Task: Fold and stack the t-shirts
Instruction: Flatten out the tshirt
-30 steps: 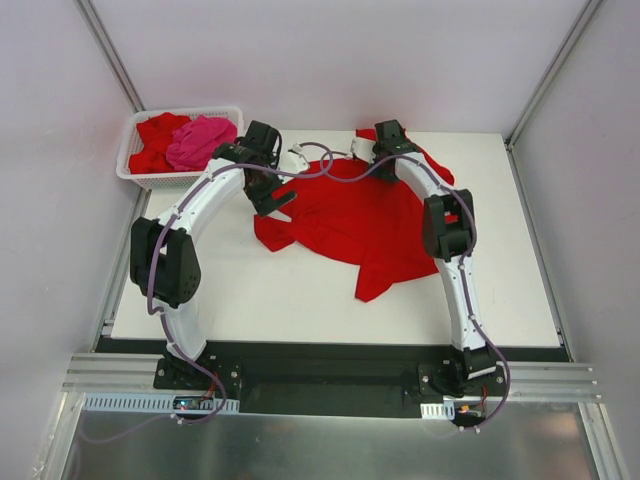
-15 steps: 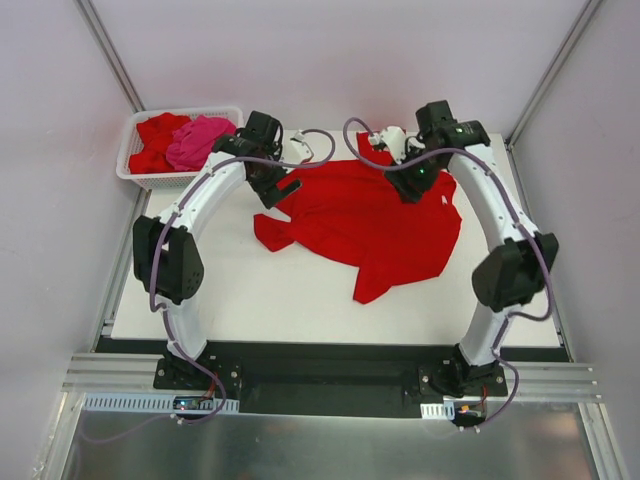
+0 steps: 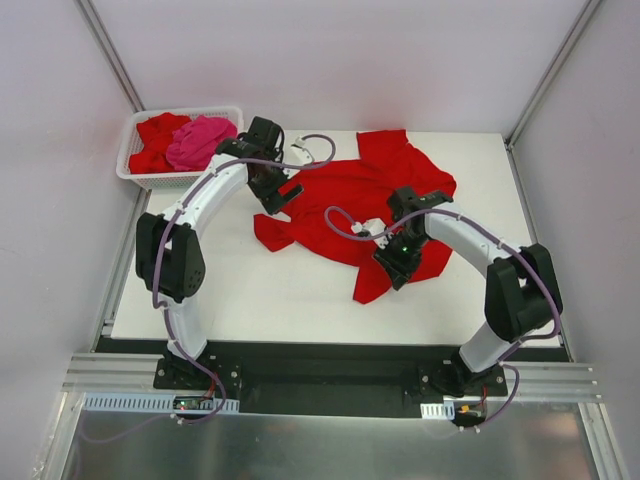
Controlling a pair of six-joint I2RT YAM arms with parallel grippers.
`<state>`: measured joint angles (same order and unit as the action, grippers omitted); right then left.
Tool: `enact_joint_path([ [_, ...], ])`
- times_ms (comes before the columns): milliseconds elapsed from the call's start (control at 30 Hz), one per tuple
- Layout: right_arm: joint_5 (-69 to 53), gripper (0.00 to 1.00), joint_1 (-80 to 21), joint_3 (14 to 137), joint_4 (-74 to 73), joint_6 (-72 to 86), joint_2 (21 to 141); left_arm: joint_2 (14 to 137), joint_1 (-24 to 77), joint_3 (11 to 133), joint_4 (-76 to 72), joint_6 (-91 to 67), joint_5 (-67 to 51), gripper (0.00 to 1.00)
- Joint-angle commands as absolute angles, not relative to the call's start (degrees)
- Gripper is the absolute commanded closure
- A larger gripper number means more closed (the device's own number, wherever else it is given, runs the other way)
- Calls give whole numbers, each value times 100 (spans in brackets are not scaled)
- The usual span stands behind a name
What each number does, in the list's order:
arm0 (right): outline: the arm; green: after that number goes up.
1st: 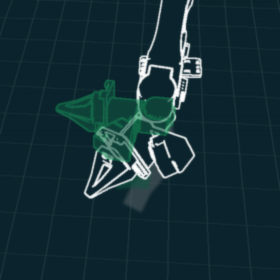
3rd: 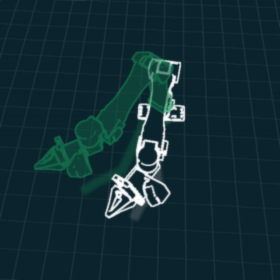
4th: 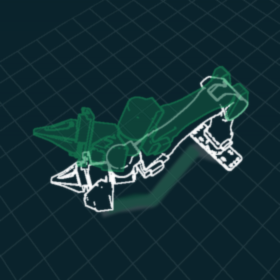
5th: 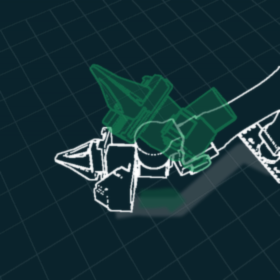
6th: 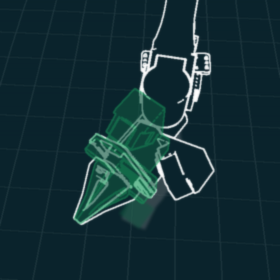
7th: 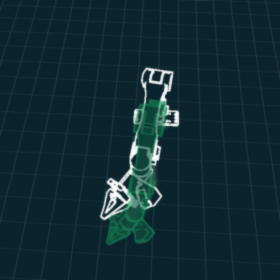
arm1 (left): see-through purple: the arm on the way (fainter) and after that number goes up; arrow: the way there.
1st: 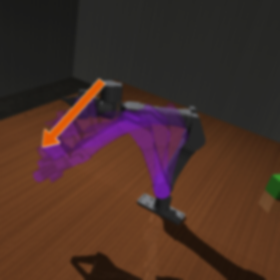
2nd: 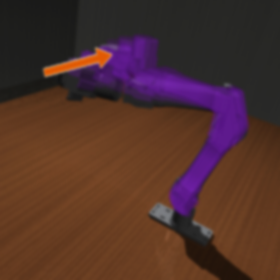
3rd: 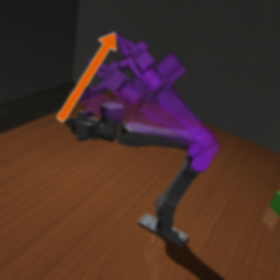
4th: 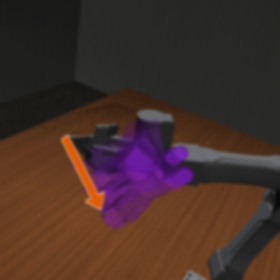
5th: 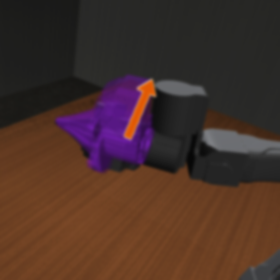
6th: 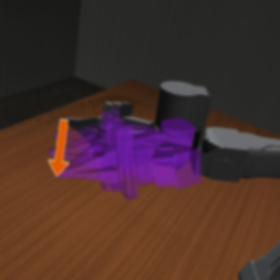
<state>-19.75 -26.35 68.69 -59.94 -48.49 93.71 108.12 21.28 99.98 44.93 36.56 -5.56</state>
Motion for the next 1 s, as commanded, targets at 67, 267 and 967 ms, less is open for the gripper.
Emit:
enact_joint_path([
  [67, -1820, 71, -3181, 6566, -4723, -4448, 9114, 10205, 2127, 9519, 4641, 3656, -396, 1],
  [267, -836, 71, -3551, 6723, -3991, -4192, 9158, 9818, 2127, 9062, 4658, 3735, -203, 1],
  [967, 378, 61, -3577, 7303, -3251, -4483, 10186, 9484, 2118, 8666, 4676, 3911, -62, 1],
])
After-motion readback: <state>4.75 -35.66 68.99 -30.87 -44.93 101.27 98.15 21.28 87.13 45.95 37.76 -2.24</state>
